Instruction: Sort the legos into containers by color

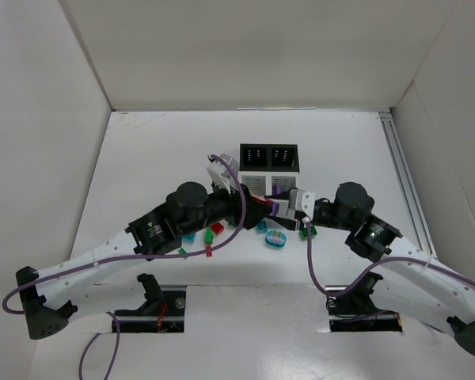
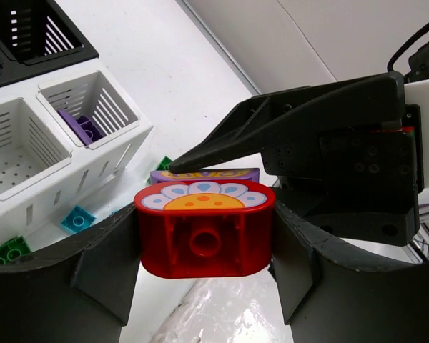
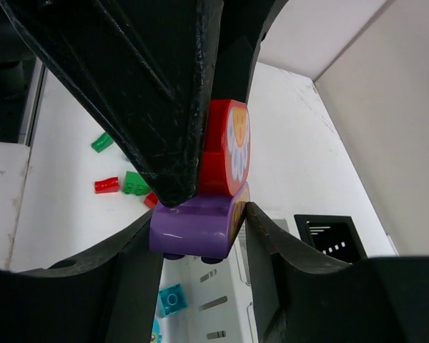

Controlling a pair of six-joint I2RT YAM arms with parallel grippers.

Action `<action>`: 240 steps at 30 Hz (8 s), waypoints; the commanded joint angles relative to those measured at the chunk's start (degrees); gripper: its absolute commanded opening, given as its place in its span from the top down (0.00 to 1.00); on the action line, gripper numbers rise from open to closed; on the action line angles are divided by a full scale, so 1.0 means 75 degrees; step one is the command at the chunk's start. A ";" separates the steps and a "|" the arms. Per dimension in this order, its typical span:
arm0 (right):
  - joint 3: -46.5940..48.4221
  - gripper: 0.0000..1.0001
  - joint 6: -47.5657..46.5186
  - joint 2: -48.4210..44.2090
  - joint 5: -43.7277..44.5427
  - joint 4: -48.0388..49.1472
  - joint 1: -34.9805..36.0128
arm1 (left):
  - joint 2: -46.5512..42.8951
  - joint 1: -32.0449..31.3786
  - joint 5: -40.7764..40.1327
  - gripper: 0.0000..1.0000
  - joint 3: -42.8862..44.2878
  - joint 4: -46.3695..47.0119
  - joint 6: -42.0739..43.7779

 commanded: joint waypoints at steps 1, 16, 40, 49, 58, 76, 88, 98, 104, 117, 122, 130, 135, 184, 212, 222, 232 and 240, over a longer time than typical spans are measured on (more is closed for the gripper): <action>0.0274 0.70 0.0219 -0.0143 -0.0082 0.0517 0.0069 | 0.0042 -0.0055 0.0146 0.60 -0.0064 0.0249 0.0224; -0.0031 0.82 0.0031 -0.0530 0.1816 -0.1076 -0.0305 | -0.0884 0.0097 -0.2221 0.63 -0.0275 -0.0746 -0.0280; 0.1339 0.74 -0.0332 0.2328 0.2273 -0.1627 -0.2005 | 0.1109 0.2101 -0.0593 0.67 0.0370 -0.0302 0.0318; 0.1352 0.64 -0.0262 0.2774 0.2237 -0.1909 -0.2076 | 0.0956 0.2101 -0.0593 0.64 0.0300 -0.0302 0.0458; 0.1434 0.37 -0.0192 0.2787 0.2390 -0.2224 -0.2076 | 0.0956 0.2101 -0.0663 0.63 0.0300 -0.0372 0.0458; 0.1645 0.00 0.0042 0.1077 0.3291 -0.3103 -0.2146 | 0.1295 0.2101 -0.0909 0.60 0.0404 -0.0513 0.0388; 0.1165 0.00 0.0851 0.0198 0.5624 -0.4358 -0.3246 | 0.2924 0.2101 -0.1132 0.59 0.1189 -0.0794 0.0318; 0.0930 0.00 0.0851 -0.0026 0.5449 -0.4288 -0.3494 | 0.4015 0.2101 -0.1073 0.56 0.1822 -0.0864 0.0318; 0.0859 0.00 0.0781 -0.0026 0.5261 -0.4217 -0.3494 | 0.4167 0.1785 -0.1354 0.27 0.1975 -0.1017 0.0388; 0.0789 0.00 0.0313 -0.0623 0.3668 -0.3761 -0.2243 | 0.2517 0.1784 -0.1494 0.00 0.1449 -0.1496 -0.0195; 0.0789 0.00 0.0687 0.0136 0.5725 -0.3445 0.0638 | 0.0692 0.2193 -0.2851 0.00 0.0337 -0.2934 -0.1637; 0.1608 0.06 0.0606 0.2948 0.5905 -0.2074 0.3545 | -0.0743 0.4137 -0.2984 0.00 -0.1117 -0.3653 -0.2764; 0.2463 0.08 0.0617 0.4867 0.5825 -0.1699 0.3936 | -0.0813 0.4234 -0.2750 0.00 -0.1400 -0.3653 -0.3081; 0.5277 0.61 0.0394 0.9244 0.3903 -0.1569 0.2049 | -0.2220 0.4234 -0.2280 0.00 -0.1904 -0.3501 -0.2952; 0.3169 0.84 0.0102 0.4288 0.4325 -0.2320 0.0538 | -0.2138 0.4234 -0.1180 0.00 -0.2196 -0.2823 -0.2413; 0.3098 0.79 -0.0332 0.4180 0.3328 -0.2002 0.0244 | -0.1657 0.4234 -0.0769 0.00 -0.2267 -0.2505 -0.2319; 0.2770 0.34 -0.0110 0.4369 0.3656 -0.2014 0.0022 | -0.1353 0.4083 -0.0359 0.00 -0.2689 -0.2411 -0.2389; 0.2699 0.11 -0.0110 0.2966 0.3796 -0.2565 0.0022 | -0.1106 0.3567 -0.0253 0.01 -0.3004 -0.2271 -0.2529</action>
